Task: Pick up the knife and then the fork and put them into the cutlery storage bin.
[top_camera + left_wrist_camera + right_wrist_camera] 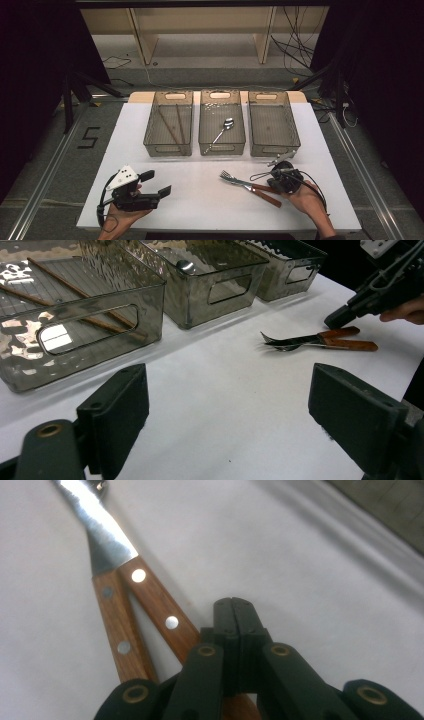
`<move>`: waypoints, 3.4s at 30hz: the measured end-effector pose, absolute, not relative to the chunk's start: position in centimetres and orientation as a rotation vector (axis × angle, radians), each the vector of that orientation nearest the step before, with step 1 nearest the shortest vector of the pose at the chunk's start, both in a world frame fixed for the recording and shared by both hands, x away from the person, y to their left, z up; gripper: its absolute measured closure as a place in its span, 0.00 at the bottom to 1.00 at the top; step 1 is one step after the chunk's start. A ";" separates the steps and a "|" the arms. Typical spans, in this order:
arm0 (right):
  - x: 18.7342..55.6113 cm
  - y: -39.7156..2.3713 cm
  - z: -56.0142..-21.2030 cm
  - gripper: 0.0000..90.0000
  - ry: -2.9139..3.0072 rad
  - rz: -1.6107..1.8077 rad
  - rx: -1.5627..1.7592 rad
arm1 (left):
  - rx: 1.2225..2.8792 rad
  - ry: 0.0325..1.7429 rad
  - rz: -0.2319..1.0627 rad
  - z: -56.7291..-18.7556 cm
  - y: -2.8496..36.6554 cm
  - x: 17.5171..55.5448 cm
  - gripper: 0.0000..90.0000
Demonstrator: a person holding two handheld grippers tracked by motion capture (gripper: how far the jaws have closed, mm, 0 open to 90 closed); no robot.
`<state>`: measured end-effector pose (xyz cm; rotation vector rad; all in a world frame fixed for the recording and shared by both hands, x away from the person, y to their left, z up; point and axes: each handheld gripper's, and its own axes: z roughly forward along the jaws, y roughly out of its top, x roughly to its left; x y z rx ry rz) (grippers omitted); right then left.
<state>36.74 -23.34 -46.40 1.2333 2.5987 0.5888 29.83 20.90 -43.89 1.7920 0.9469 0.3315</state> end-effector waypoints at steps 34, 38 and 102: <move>36.0 -21.6 -45.2 0.52 2.850 0.524 0.972 | 1.776 0.945 0.333 -44.0 21.0 29.9 0.18; 36.2 -21.2 -45.3 0.55 2.872 0.488 0.956 | 1.777 0.945 0.333 -44.0 21.0 29.9 0.18; 42.0 -23.0 -38.0 0.85 2.505 0.817 1.170 | 1.730 0.945 0.359 -43.9 21.5 29.8 0.18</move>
